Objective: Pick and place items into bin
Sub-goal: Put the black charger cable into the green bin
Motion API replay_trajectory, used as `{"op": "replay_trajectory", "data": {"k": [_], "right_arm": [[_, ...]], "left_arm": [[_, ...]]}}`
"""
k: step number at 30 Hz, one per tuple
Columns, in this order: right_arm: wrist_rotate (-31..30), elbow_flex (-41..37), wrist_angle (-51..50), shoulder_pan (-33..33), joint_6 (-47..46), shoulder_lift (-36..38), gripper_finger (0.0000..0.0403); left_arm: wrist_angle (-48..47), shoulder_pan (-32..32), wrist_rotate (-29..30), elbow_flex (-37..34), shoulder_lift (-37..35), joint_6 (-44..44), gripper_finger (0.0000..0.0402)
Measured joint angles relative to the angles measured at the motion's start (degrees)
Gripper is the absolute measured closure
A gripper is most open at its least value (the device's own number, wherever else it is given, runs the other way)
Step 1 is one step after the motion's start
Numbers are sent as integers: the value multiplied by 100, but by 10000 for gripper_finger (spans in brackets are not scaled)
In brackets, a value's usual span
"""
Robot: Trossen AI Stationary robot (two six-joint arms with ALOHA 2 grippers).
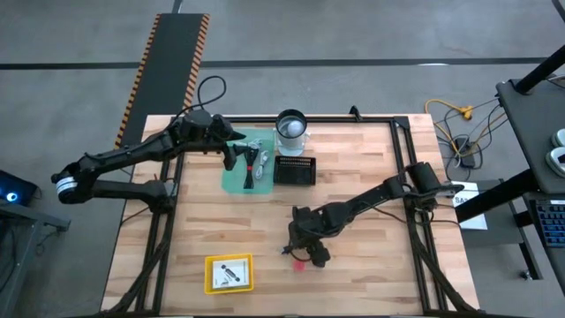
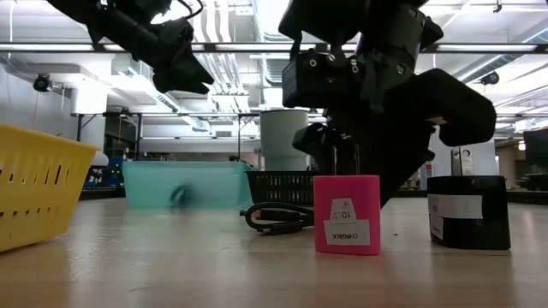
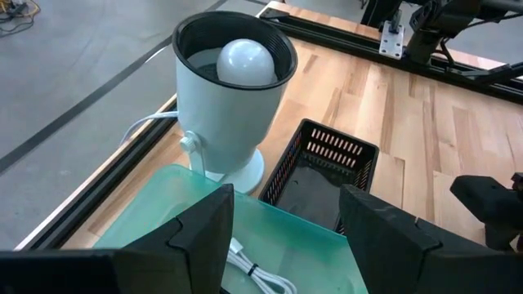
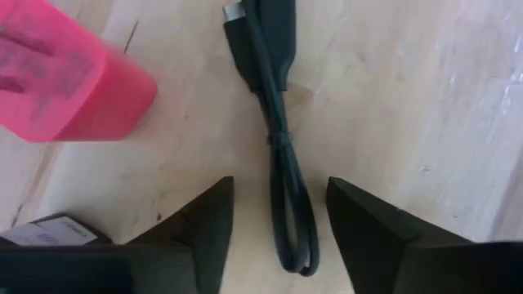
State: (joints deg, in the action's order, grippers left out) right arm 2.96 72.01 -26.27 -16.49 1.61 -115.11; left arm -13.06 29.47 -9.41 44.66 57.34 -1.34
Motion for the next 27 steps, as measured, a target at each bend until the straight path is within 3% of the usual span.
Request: {"op": "replay_trajectory", "data": {"k": [10,15,21,27], "right_arm": [[-5,-13,-347,-1,-190,113,382],[-44,-30,-810,60,-901,329,388],[-844,-143,-1126,66,-1579,1181,390],[-2227,-314,308,73,-1825,2151,390]], "left_arm": [[2,2,2,0,-2,0,194],[4,2,-3,0,-2,0,194],[11,-8,-86,0,-2,-2,194],[353,-94,-517,-2,-2,-534,194]]}}
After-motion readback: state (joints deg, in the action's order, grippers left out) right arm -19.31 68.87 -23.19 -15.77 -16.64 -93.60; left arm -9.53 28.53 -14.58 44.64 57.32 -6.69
